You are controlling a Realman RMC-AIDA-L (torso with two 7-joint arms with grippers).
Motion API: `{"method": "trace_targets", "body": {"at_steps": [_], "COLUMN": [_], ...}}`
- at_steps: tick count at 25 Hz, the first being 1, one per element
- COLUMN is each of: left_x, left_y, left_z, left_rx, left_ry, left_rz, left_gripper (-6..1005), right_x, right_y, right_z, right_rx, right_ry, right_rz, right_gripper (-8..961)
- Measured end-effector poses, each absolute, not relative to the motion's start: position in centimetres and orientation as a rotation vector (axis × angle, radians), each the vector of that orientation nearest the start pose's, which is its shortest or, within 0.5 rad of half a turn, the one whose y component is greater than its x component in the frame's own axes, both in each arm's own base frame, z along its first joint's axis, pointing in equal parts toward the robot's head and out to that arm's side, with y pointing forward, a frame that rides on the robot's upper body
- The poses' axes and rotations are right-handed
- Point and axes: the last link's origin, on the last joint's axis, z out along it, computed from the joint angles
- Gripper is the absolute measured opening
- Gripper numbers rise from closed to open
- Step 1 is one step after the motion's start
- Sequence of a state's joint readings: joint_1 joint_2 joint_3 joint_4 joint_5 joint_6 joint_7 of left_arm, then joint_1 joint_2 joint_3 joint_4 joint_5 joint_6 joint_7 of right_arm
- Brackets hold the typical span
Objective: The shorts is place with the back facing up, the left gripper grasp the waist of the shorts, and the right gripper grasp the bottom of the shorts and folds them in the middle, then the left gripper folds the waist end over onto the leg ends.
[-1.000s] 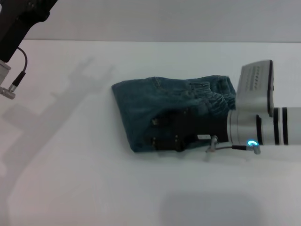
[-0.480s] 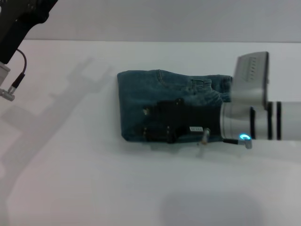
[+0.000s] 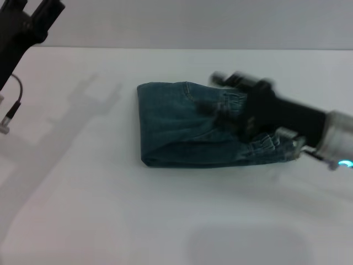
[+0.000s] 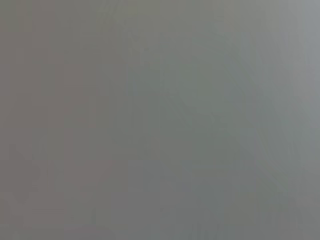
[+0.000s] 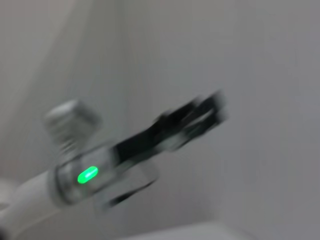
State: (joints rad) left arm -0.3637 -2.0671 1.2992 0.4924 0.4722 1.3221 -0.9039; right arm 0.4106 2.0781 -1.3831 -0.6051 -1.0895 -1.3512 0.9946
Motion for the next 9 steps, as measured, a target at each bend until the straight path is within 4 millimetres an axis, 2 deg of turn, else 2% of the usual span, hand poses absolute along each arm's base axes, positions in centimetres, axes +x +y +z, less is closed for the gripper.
{"method": "trace_targets", "body": {"at_steps": [5,9], "left_x": [-27.2,-28.8], "left_y": [33.8,32.7], "left_z": [4.2,4.1], "left_rx": [-1.714,-1.656], "left_ry": [-0.578,-0.602], "left_rz": [-1.342,-1.323], "left_gripper": [802,802], "right_x": [24.8,28.4], "right_y": [32.8,32.7], "right_z": [0.2,3.9], "right_rx": [-2.173,-1.858], "right_ry": [0.302,0.349], "right_rz": [1.112,1.094], "right_gripper": [630,630]}}
